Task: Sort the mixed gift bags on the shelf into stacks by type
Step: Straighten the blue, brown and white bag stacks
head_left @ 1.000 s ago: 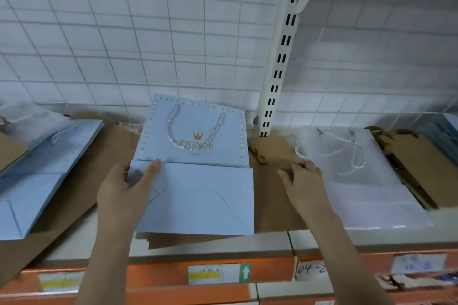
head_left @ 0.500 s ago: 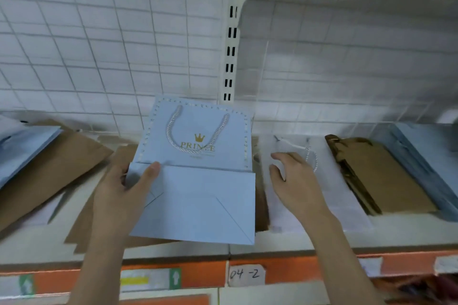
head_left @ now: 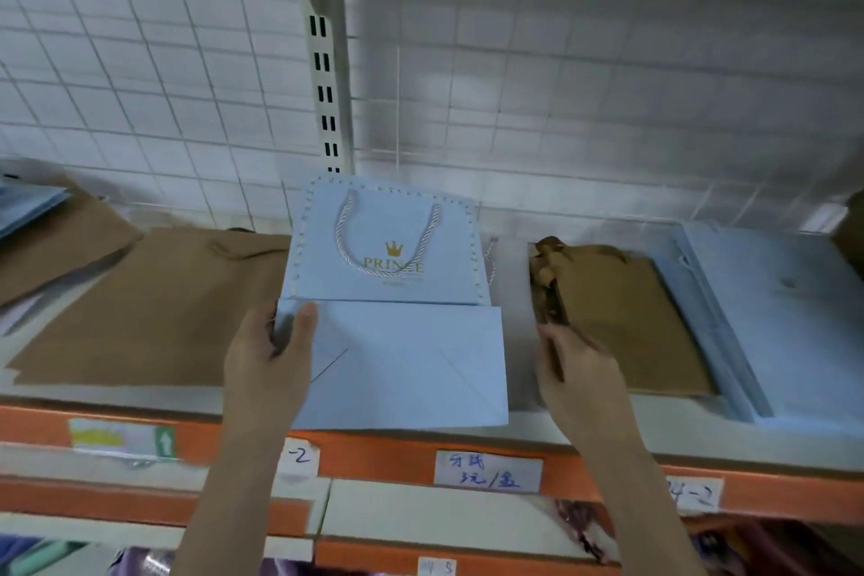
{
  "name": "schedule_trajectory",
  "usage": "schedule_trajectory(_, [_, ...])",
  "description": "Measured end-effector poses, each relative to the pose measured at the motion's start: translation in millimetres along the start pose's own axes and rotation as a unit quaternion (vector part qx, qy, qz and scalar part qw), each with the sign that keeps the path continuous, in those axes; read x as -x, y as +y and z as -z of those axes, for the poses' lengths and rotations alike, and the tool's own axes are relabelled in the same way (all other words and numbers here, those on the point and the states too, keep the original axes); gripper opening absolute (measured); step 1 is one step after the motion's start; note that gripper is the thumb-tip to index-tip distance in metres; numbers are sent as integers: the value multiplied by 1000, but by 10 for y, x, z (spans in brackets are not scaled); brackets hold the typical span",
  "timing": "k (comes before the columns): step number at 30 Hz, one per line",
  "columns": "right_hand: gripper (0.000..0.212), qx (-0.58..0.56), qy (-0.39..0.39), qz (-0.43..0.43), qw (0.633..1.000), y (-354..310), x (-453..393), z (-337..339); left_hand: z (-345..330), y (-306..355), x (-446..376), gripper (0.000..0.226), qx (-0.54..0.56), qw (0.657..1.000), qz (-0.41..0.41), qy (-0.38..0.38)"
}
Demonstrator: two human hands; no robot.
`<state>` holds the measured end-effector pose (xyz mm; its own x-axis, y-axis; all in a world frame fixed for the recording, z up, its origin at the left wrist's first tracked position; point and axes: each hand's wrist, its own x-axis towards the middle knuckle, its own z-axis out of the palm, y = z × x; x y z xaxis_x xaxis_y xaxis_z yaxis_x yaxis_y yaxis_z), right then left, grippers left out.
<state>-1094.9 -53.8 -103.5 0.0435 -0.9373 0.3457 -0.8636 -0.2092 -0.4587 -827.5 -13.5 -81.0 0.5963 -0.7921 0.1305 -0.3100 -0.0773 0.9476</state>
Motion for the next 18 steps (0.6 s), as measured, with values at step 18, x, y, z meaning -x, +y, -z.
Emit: schedule_trajectory(18, [34, 48, 100, -13, 994, 966, -60, 734, -965, 514, 376, 25, 49, 998, -4, -47])
